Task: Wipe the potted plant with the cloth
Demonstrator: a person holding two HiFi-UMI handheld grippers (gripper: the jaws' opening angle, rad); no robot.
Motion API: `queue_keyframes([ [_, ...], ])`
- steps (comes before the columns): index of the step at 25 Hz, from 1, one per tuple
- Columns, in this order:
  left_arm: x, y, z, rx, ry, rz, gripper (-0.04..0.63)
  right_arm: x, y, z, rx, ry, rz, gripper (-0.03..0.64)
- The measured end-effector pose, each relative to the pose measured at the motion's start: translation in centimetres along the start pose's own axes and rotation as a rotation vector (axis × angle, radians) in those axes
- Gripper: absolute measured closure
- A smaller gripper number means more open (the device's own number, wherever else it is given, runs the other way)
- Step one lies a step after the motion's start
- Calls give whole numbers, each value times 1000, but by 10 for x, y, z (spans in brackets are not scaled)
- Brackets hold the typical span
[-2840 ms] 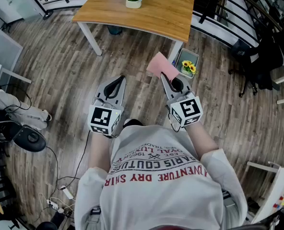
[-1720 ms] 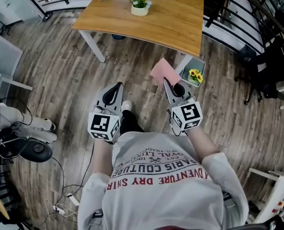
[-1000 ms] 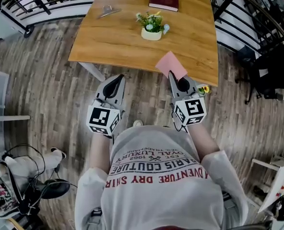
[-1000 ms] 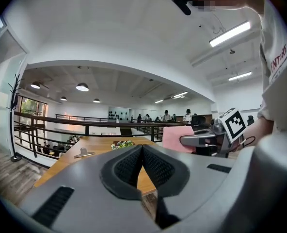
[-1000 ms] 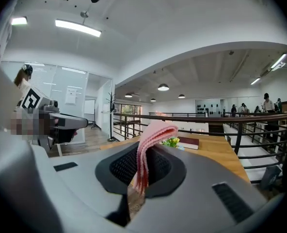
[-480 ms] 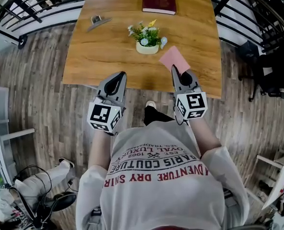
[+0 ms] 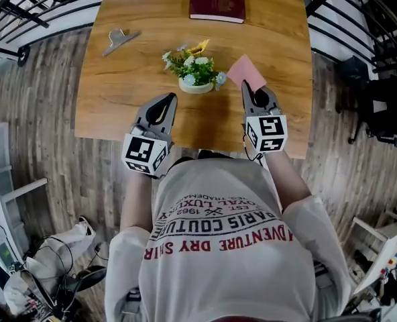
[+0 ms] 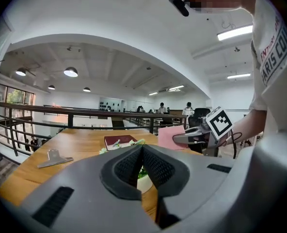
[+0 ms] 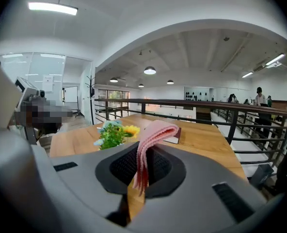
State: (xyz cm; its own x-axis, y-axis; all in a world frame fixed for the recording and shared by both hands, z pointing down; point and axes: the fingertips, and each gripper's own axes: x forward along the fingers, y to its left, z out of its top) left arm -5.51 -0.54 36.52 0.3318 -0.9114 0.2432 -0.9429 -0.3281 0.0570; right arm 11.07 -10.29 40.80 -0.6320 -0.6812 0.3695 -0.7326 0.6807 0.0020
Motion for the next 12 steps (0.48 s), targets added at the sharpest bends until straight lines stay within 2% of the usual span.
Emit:
queue_keyframes([
  [5, 25, 10, -38, -21, 72, -25, 578, 34, -7, -42, 2, 118, 18, 580],
  [12, 54, 25, -85, -48, 168, -44, 578, 68, 13, -87, -59, 220, 106, 580],
])
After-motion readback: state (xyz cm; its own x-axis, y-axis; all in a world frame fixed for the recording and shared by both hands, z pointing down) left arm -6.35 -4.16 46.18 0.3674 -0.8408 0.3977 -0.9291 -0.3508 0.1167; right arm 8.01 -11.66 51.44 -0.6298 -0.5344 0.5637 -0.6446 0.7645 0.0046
